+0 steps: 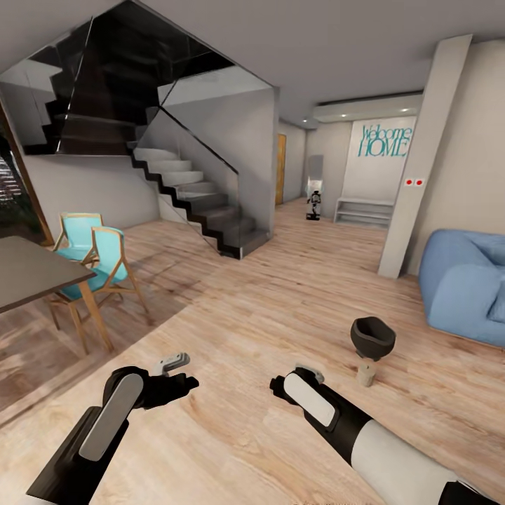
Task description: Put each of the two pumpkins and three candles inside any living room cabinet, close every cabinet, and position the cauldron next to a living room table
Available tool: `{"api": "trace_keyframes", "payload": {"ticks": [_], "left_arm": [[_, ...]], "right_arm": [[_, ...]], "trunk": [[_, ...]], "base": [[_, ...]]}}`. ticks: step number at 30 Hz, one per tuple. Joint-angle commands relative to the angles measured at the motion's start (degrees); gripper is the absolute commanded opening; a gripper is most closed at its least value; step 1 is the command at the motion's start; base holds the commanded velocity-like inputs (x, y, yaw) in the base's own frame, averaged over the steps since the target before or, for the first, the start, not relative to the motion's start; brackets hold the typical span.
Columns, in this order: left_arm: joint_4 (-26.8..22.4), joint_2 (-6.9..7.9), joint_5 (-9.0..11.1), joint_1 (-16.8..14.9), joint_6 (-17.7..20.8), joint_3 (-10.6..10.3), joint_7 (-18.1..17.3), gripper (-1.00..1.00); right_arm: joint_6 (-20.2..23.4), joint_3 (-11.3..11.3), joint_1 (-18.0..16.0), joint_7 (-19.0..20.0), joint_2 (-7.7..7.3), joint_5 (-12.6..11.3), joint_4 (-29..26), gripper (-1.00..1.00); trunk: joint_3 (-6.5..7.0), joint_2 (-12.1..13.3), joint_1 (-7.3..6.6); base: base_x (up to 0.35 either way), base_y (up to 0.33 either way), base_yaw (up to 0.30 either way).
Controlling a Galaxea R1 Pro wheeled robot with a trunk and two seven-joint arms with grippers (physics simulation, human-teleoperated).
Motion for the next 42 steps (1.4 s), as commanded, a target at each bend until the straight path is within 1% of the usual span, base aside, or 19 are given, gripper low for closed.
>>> {"api": "trace_keyframes", "payload": {"ticks": [1,8,25,30,42], "left_arm": [[-0.08,0.06,0.56,-0.03,0.02,-0.09,0.6,1.0],[-0.08,0.07,0.56,-0.03,0.03,-0.09,0.6,1.0],[-0.16,0.07,0.48,-0.03,0.03,-0.09,0.6,1.0],[-0.16,0.07,0.48,-0.03,0.05,-0.09,0.6,1.0],[-0.15,0.07,0.48,-0.03,0.06,-0.09,0.6,1.0]], "right_arm": [[0.25,0.16,-0.09,-0.3,-0.02,-0.15,-0.02,1.0],[0.25,0.16,-0.09,-0.3,-0.02,-0.14,-0.02,1.0],[0.34,0.16,-0.09,-0.3,-0.07,-0.22,0.08,1.0],[0.34,0.08,-0.09,0.2,0.01,-0.3,2.91,1.0],[0.34,0.07,-0.09,0.49,0.02,-0.49,3.54,1.0]], "trunk": [[-0.04,-0.04,0.0],[0.13,-0.04,0.0],[0.55,-0.04,0.0],[0.67,-0.04,0.0],[0.97,-0.04,0.0]], "base": [[0.005,0.096,-0.29],[0.115,0.173,-0.29],[0.253,0.217,-0.29],[0.268,0.214,-0.29],[0.294,0.16,-0.29]]}}
